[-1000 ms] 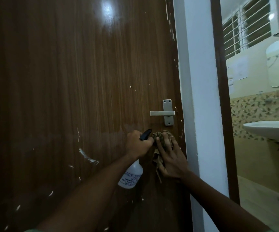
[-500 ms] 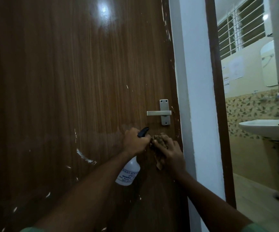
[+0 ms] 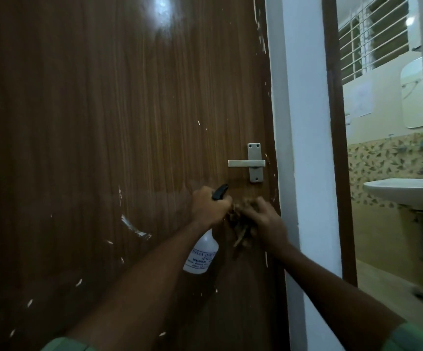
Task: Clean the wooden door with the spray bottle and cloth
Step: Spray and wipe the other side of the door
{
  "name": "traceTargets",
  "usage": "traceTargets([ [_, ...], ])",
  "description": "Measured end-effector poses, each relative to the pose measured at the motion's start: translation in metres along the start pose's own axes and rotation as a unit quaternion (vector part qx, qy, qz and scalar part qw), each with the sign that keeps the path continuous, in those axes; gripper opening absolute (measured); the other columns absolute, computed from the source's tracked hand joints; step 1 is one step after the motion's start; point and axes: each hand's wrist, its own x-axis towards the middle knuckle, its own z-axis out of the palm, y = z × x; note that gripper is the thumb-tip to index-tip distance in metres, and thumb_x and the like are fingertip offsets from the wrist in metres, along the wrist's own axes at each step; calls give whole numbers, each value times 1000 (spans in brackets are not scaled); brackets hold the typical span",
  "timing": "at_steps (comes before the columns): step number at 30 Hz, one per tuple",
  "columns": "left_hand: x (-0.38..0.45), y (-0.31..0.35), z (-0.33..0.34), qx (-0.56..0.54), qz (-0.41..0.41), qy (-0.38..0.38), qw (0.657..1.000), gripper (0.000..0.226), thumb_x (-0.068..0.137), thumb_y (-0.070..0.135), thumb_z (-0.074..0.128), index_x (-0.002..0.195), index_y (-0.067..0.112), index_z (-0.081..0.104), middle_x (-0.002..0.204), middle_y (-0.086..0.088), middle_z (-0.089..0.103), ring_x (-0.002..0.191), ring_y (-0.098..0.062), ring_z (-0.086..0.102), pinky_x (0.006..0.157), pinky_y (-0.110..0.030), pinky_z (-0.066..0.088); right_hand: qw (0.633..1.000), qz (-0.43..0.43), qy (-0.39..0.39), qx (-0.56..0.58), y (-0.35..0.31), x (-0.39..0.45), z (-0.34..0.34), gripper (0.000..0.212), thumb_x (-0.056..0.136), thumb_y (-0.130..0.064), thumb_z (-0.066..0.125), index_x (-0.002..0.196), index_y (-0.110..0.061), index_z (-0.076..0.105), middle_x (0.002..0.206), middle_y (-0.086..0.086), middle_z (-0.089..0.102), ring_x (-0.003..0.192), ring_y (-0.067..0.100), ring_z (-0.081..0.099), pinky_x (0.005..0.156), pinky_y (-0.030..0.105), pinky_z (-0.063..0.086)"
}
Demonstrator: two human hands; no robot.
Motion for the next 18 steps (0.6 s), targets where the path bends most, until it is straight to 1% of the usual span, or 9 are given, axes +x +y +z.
traceTargets([
  [2,-2,-11,-6,-10,-19,-10,1000,25,98,16,69,75,9,65,60,-2,58,51,-15,54,49,-27,44,995,72,72,25,-3,32,3,49,86,-11,76,134,-19,66,126,9,59,103,26,61,77,29,54],
  [4,-3,-20,-14,-23,-32,-2,999,21,99,16,68,86,1,68,67,-9,61,58,-25,56,56,-34,46,988,112,107,29,-20,38,16,47,91,-19,71,138,-18,64,136,12,58,109,28,59,81,37,58],
  [6,1,-25,-25,-38,-45,16,998,19,100,17,67,92,0,68,72,-12,62,63,-28,57,60,-37,46,993,74,92,12,-36,22,30,47,97,-33,58,141,-19,62,146,16,53,113,30,56,79,34,56],
  [8,6,-24,-33,-27,-42,31,998,19,101,18,66,88,5,68,72,-12,64,63,-28,60,59,-36,48,999,-41,34,-9,-37,-1,34,51,98,-44,50,140,-18,64,146,20,54,110,32,58,71,31,57],
  [10,9,-22,-41,-11,-23,34,999,22,100,18,66,83,4,68,68,-10,63,59,-25,59,58,-37,48,993,-113,4,-31,-26,13,22,50,97,-43,49,138,-19,65,142,19,56,106,33,62,65,35,60],
  [12,12,-22,-48,-9,-19,31,999,23,102,19,66,86,2,69,67,-9,63,56,-22,58,56,-36,49,996,-80,29,-24,-24,48,10,46,97,-36,51,138,-19,63,137,16,57,108,32,61,71,39,61],
  [15,10,-29,-54,-11,-33,29,999,25,102,21,66,90,-1,70,71,-13,65,58,-24,59,56,-35,48,991,72,109,13,-37,81,10,48,94,-33,58,139,-16,61,130,14,59,109,29,59,82,44,59],
  [17,4,-34,-56,-9,-33,15,999,24,102,20,66,91,-1,70,72,-13,65,60,-26,58,58,-36,47,995,45,87,-5,-51,65,25,55,94,-38,60,145,-18,57,142,16,54,115,31,56,83,39,59],
  [18,1,-36,-57,-8,-32,11,999,24,102,20,66,90,-1,70,71,-12,64,61,-25,58,58,-36,47,998,-19,52,-12,-55,48,31,55,96,-39,59,147,-19,56,149,16,50,118,32,55,82,36,58],
])
